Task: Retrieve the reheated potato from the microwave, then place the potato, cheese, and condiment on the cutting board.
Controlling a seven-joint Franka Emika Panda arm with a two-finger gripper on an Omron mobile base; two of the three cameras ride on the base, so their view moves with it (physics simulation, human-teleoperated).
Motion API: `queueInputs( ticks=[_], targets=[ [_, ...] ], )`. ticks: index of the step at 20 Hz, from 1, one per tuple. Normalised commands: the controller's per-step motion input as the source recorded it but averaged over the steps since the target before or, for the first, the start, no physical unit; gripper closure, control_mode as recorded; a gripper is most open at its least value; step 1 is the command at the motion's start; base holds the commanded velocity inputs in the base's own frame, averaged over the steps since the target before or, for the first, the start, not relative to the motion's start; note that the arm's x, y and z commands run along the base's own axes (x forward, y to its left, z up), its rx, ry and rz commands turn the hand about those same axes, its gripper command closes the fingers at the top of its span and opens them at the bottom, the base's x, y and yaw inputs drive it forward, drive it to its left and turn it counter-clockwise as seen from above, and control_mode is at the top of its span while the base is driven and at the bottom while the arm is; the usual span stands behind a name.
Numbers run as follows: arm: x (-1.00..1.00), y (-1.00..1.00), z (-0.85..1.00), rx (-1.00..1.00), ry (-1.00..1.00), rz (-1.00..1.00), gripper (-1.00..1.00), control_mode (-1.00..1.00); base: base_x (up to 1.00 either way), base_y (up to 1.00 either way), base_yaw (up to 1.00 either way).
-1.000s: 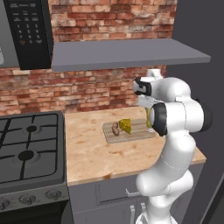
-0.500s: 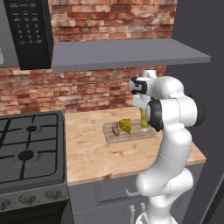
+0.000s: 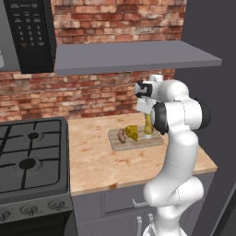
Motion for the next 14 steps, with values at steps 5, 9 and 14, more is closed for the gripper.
queueInputs(
  ticks=[5, 9, 14],
  targets=[
    [0.15, 0.12, -0.23, 0.02, 0.02, 0.01, 1.0, -1.0, 0.0, 0.0, 0.0],
    [0.01, 0.16, -0.27, 0.0, 0.0, 0.0, 1.0, -1.0, 0.0, 0.0, 0.0],
    [-0.1, 0.16, -0.27, 0.0, 0.0, 0.0, 1.0, -1.0, 0.0, 0.0, 0.0]
  ],
)
